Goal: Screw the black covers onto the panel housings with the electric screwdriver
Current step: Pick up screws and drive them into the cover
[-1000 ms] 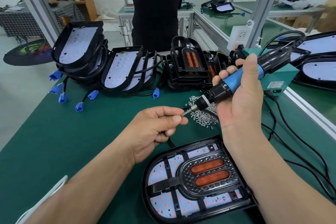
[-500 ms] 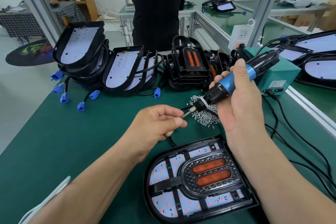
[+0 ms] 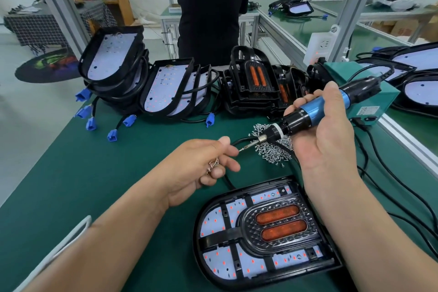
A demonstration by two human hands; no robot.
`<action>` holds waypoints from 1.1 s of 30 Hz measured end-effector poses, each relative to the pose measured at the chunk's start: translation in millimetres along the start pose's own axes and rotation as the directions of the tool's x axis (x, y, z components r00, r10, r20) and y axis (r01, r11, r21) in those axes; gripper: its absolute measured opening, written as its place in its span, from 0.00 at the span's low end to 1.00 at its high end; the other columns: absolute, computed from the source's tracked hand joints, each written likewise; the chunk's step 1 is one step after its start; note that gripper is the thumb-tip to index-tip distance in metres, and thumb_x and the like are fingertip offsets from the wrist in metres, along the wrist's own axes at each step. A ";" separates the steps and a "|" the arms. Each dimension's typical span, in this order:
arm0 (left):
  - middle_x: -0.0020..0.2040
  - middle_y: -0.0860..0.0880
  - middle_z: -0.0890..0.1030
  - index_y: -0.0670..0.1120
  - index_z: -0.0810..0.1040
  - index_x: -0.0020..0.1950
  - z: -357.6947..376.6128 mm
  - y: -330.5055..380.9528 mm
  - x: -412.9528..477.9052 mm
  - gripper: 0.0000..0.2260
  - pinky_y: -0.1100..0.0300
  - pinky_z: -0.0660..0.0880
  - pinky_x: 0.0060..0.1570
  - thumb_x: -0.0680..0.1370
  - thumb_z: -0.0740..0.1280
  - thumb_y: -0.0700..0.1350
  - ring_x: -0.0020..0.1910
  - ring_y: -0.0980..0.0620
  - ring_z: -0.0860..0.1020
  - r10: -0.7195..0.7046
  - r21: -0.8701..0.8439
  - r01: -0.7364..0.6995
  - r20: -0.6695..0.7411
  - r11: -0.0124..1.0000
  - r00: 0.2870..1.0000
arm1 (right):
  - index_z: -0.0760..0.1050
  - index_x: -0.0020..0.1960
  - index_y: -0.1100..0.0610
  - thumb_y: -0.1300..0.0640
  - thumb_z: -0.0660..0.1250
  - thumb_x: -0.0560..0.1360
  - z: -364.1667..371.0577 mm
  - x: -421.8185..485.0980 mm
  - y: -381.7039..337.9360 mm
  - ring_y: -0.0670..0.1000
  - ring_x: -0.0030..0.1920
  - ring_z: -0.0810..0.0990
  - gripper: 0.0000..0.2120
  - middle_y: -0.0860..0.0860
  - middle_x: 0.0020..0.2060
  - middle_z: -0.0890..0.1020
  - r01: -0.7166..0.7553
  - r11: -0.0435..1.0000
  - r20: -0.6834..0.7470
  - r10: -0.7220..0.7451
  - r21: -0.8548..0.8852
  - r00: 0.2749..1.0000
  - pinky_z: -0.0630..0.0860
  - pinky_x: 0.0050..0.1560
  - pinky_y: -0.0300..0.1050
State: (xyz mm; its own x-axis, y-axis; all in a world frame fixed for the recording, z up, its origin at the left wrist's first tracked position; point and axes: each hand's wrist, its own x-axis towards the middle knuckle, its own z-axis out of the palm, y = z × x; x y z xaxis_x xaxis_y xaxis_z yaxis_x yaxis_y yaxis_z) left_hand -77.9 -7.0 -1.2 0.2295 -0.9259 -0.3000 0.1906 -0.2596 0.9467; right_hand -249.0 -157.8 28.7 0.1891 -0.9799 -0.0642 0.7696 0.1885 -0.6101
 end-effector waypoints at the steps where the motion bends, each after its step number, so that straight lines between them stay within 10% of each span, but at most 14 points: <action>1: 0.44 0.43 0.84 0.38 0.83 0.59 -4.3 1.9 -1.7 0.17 0.66 0.62 0.26 0.84 0.68 0.53 0.32 0.55 0.69 -0.008 0.039 0.008 -0.002 0.999 1.000 | 0.74 0.57 0.58 0.53 0.73 0.82 0.7 -1.5 -1.6 0.51 0.38 0.81 0.12 0.52 0.39 0.79 -0.002 1.000 0.013 0.001 0.004 1.000 0.81 0.47 0.49; 13: 0.33 0.51 0.68 0.45 0.77 0.36 -26.4 15.1 -26.2 0.21 0.52 0.56 0.33 0.74 0.71 0.62 0.32 0.51 0.61 -0.161 0.640 -0.027 0.234 0.768 0.959 | 0.73 0.56 0.56 0.54 0.65 0.82 15.1 -38.5 -8.5 0.48 0.36 0.75 0.07 0.49 0.39 0.75 -0.057 0.996 0.436 0.082 -0.072 0.896 0.76 0.44 0.45; 33: 0.37 0.41 0.65 0.47 0.73 0.36 -24.4 12.6 -30.9 0.22 0.53 0.57 0.33 0.75 0.69 0.65 0.33 0.48 0.59 -0.198 0.648 -0.036 0.284 0.761 0.938 | 0.75 0.57 0.57 0.54 0.69 0.76 27.2 -63.6 12.5 0.51 0.35 0.74 0.12 0.51 0.37 0.75 0.039 0.958 0.579 0.139 -0.284 0.803 0.75 0.42 0.48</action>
State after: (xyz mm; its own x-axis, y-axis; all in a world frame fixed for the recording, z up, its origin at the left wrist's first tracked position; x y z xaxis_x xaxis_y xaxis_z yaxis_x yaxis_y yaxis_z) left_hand -59.3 25.0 17.2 -0.0937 -0.8953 -0.4354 -0.4814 -0.3421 0.8070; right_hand -234.8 -91.3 46.7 0.6124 -0.7225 0.3209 0.5712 0.1236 -0.8115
